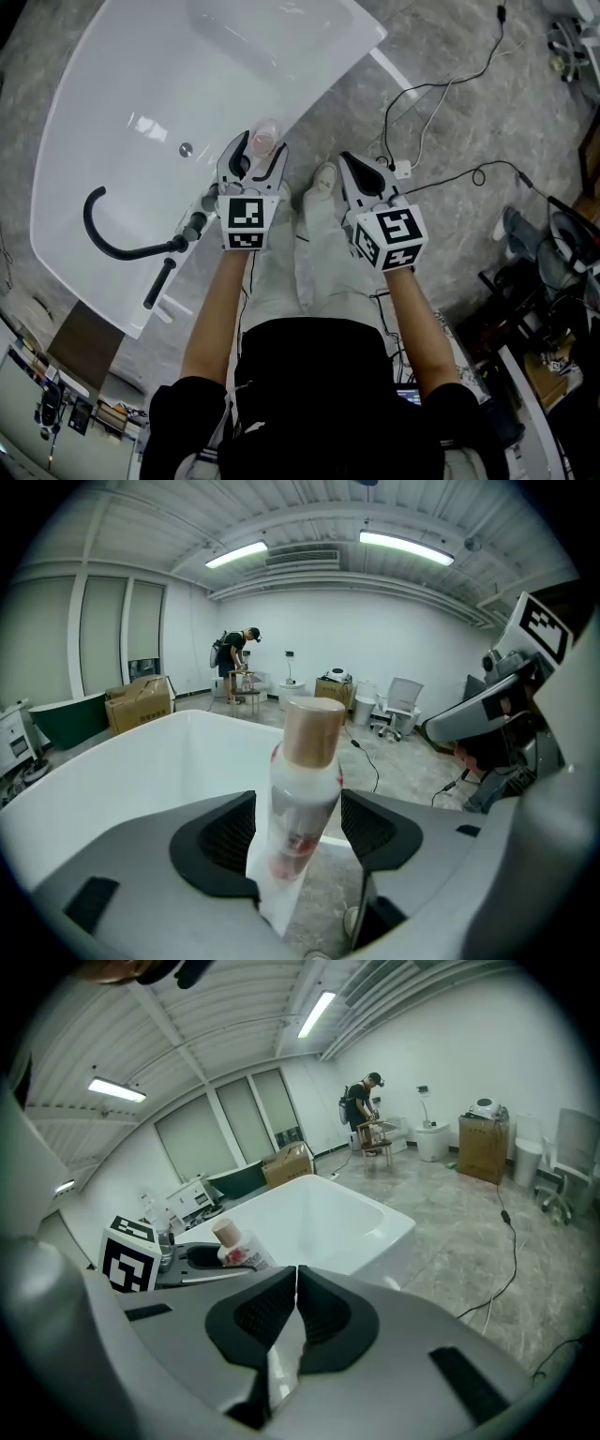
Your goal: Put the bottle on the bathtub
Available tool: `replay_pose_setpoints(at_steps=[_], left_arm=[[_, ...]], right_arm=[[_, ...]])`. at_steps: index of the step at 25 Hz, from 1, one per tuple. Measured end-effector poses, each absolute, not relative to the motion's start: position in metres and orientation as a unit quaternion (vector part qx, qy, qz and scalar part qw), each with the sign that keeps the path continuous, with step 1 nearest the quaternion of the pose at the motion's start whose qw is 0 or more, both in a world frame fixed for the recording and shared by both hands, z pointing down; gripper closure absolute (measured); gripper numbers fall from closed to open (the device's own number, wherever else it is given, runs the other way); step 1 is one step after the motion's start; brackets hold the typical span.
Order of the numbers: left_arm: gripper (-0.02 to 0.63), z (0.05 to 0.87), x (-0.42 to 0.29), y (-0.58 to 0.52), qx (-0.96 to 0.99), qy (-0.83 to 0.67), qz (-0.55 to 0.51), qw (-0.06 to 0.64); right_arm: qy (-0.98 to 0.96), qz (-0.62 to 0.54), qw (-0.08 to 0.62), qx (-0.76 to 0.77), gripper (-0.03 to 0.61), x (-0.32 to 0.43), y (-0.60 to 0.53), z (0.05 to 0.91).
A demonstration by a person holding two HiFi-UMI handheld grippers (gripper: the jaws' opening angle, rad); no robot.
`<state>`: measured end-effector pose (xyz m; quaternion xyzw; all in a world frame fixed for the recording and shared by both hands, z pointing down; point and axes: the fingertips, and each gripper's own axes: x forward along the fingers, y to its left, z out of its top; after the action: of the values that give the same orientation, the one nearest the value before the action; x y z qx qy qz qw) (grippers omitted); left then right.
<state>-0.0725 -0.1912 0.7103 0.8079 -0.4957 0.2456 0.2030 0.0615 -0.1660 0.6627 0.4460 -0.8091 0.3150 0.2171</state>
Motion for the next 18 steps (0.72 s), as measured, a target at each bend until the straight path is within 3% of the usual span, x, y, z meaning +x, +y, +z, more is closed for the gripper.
replay_pose_setpoints(at_steps=[12, 18], left_arm=[[0.344, 0.653, -0.080, -0.164, 0.811, -0.485, 0.235, 0.229], [0.445, 0.603, -0.084, -0.164, 0.814, -0.492, 0.216, 0.219]], right_arm=[[-0.815, 0.292, 0.206, 0.456, 0.554, 0.059, -0.162, 0.610], [-0.818, 0.273, 0.203, 0.464, 0.554, 0.063, -0.161, 0.575]])
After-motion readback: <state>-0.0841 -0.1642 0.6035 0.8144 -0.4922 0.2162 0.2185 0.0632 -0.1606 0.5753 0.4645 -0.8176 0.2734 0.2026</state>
